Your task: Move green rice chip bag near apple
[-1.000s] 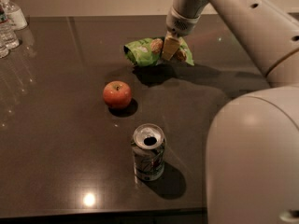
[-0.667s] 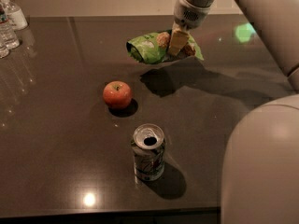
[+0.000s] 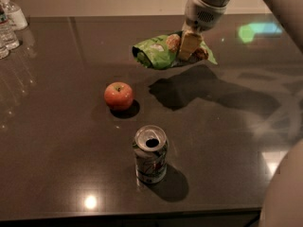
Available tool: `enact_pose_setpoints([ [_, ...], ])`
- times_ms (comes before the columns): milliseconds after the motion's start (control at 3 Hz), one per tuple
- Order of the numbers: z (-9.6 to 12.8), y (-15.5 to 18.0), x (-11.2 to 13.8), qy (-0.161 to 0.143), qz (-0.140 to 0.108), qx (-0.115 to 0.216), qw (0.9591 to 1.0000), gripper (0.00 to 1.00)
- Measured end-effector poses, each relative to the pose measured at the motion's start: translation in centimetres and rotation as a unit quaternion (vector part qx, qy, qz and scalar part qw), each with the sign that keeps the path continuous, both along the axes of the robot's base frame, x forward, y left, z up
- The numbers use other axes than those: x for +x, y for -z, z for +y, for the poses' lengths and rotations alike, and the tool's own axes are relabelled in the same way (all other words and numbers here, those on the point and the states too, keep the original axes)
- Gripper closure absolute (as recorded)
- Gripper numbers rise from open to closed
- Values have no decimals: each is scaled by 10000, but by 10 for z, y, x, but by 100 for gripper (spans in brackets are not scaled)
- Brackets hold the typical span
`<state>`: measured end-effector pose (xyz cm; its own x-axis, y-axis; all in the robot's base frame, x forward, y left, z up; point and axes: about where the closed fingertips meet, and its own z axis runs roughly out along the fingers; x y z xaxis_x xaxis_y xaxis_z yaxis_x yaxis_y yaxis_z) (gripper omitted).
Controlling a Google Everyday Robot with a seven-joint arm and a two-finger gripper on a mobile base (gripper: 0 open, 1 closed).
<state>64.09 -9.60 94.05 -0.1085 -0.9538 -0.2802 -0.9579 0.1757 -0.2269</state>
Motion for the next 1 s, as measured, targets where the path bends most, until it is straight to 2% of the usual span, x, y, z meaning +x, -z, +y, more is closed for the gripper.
enact_pose_setpoints([
  [667, 2, 32, -33, -201, -30, -102, 9997, 100],
  [1000, 6, 47, -35, -211, -46, -175, 9996, 82],
])
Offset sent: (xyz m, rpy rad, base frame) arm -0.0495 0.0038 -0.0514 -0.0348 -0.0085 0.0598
